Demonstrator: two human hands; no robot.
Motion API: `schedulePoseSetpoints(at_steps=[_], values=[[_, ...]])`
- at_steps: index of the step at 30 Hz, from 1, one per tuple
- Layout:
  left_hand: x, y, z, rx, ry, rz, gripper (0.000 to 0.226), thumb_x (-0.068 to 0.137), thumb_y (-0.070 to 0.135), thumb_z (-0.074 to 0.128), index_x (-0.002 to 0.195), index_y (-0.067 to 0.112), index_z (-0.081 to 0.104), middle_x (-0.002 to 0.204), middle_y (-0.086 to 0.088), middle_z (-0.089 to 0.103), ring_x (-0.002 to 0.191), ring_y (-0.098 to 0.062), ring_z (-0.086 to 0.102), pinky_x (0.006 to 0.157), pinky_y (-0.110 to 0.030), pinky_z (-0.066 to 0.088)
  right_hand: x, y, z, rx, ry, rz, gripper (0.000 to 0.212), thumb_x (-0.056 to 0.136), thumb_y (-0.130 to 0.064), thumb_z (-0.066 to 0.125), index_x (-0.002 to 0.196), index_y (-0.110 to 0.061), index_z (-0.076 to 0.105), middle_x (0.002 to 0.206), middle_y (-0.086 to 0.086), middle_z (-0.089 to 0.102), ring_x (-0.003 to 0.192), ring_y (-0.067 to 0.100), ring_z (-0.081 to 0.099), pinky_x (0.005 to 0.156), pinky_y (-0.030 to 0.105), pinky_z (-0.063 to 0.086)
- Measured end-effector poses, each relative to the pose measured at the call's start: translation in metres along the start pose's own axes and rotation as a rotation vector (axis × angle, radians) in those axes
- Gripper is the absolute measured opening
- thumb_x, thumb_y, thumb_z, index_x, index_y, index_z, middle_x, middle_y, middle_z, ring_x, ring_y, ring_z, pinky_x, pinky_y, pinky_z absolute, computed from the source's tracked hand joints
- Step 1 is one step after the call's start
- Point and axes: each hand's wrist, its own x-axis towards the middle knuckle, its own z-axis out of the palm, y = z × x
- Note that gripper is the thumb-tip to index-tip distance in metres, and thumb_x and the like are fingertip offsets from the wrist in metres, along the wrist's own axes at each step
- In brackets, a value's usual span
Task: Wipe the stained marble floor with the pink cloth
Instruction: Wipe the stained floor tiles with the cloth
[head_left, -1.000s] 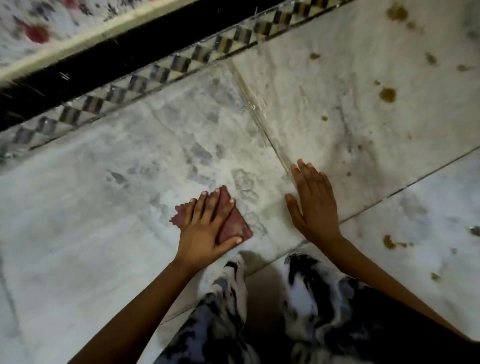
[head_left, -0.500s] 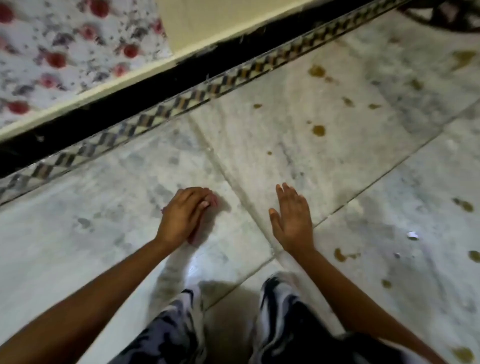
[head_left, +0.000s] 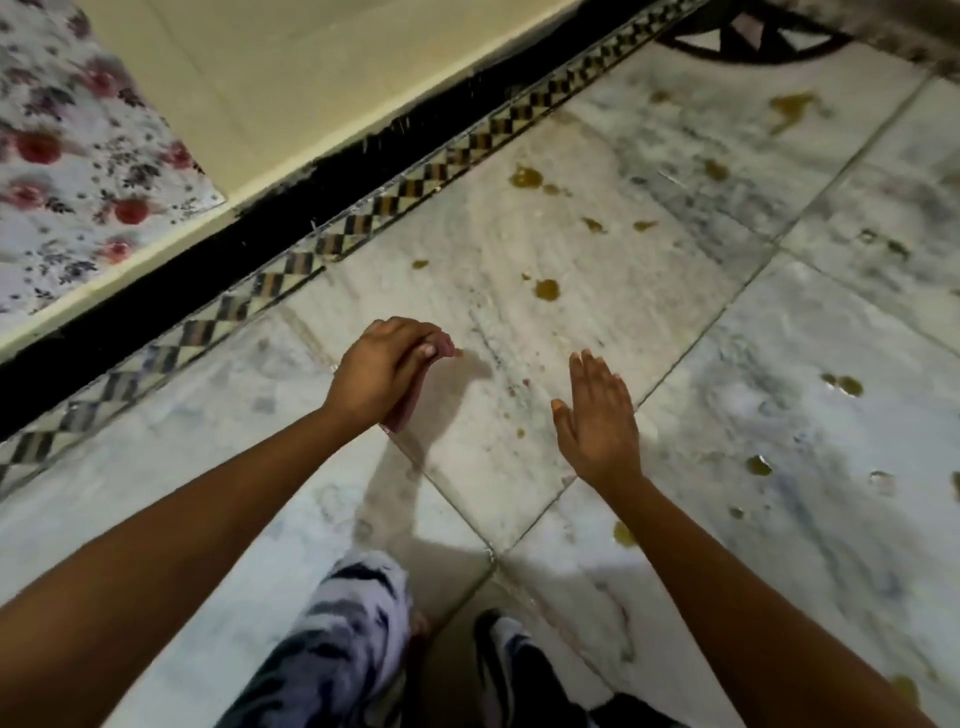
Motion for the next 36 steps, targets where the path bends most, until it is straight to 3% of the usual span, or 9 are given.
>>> schedulePoseSetpoints(at_steps=[4, 7, 9, 11, 16, 19, 24, 31, 36], values=[[0.025, -0.009, 0.044, -0.026, -0.023, -0.031, 0.029, 0.094, 0.034, 0.036, 0.103, 0.03, 0.064, 0.11, 0.004, 0.065, 0.099, -0.023, 0.055, 0.082, -0.035, 0.045, 0.003, 0.02, 0.012, -0.023, -0.005, 0.063, 0.066, 0.092, -0.041, 0.02, 0.145, -0.002, 0.027, 0.152, 0.018, 0.028, 0.142, 0.032, 0.025, 0.116, 0.041, 0.014], [0.05, -0.021, 0.069, -0.015, 0.02, -0.058, 0.028, 0.096, 0.028, 0.04, 0.108, 0.022, 0.066, 0.117, -0.003, 0.065, 0.104, -0.029, 0.055, 0.087, -0.034, 0.043, 0.009, 0.03, 0.024, -0.054, 0.003, 0.117, 0.068, 0.092, -0.042, 0.018, 0.146, -0.002, 0.026, 0.153, 0.018, 0.025, 0.143, 0.03, 0.022, 0.116, 0.04, 0.013], [0.062, -0.033, 0.085, 0.098, -0.02, -0.085, 0.036, 0.097, 0.028, 0.038, 0.123, 0.018, 0.06, 0.134, -0.007, 0.055, 0.124, -0.033, 0.045, 0.1, -0.037, 0.034, 0.012, 0.035, 0.031, -0.05, 0.019, 0.163, 0.068, 0.093, -0.044, 0.016, 0.147, -0.003, 0.022, 0.155, 0.017, 0.02, 0.144, 0.028, 0.017, 0.117, 0.039, 0.009], [0.066, -0.041, 0.1, 0.247, -0.148, -0.078, 0.048, 0.097, 0.035, 0.028, 0.141, 0.022, 0.04, 0.152, -0.005, 0.032, 0.141, -0.029, 0.023, 0.112, -0.043, 0.016, 0.013, 0.037, 0.039, -0.054, 0.008, 0.197, 0.071, 0.093, -0.048, 0.013, 0.149, -0.005, 0.016, 0.157, 0.015, 0.014, 0.146, 0.026, 0.011, 0.118, 0.037, 0.004], [0.083, -0.049, 0.115, 0.389, -0.276, -0.034, 0.059, 0.095, 0.052, 0.02, 0.149, 0.03, 0.015, 0.158, -0.002, 0.01, 0.146, -0.022, 0.004, 0.115, -0.045, -0.004, 0.01, 0.038, 0.046, -0.058, 0.021, 0.192, 0.07, 0.094, -0.048, 0.015, 0.15, -0.007, 0.012, 0.158, 0.013, 0.009, 0.146, 0.024, 0.006, 0.119, 0.036, 0.004], [0.094, -0.039, 0.122, 0.374, -0.299, -0.034, 0.059, 0.095, 0.05, 0.016, 0.149, 0.028, 0.015, 0.158, -0.004, 0.011, 0.146, -0.023, 0.006, 0.116, -0.044, -0.001, 0.01, 0.038, 0.045, -0.053, 0.024, 0.186, 0.068, 0.095, -0.047, 0.019, 0.15, -0.006, 0.015, 0.158, 0.013, 0.011, 0.146, 0.024, 0.008, 0.119, 0.036, 0.005], [0.043, -0.048, 0.108, 0.419, -0.342, 0.294, 0.053, 0.097, 0.037, 0.02, 0.148, 0.022, 0.024, 0.156, -0.005, 0.021, 0.143, -0.02, 0.019, 0.116, -0.041, 0.011, 0.01, 0.037, 0.044, -0.066, 0.02, 0.176, 0.068, 0.096, -0.046, 0.021, 0.15, -0.005, 0.014, 0.158, 0.014, 0.012, 0.146, 0.025, 0.009, 0.118, 0.035, 0.004], [0.093, -0.048, 0.116, 0.406, -0.283, 0.045, 0.057, 0.095, 0.036, 0.016, 0.149, 0.018, 0.023, 0.155, -0.006, 0.023, 0.144, -0.023, 0.018, 0.115, -0.037, 0.005, 0.009, 0.039, 0.046, -0.061, 0.018, 0.187, 0.067, 0.096, -0.045, 0.022, 0.149, -0.004, 0.016, 0.157, 0.015, 0.012, 0.146, 0.025, 0.009, 0.119, 0.035, 0.003], [0.074, -0.016, 0.134, 0.354, -0.402, 0.389, 0.055, 0.097, 0.034, 0.017, 0.148, 0.014, 0.025, 0.155, -0.007, 0.022, 0.144, -0.02, 0.019, 0.117, -0.036, 0.01, 0.007, 0.038, 0.044, -0.047, 0.034, 0.218, 0.068, 0.095, -0.046, 0.022, 0.149, -0.005, 0.018, 0.157, 0.015, 0.016, 0.145, 0.026, 0.013, 0.118, 0.037, 0.007]])
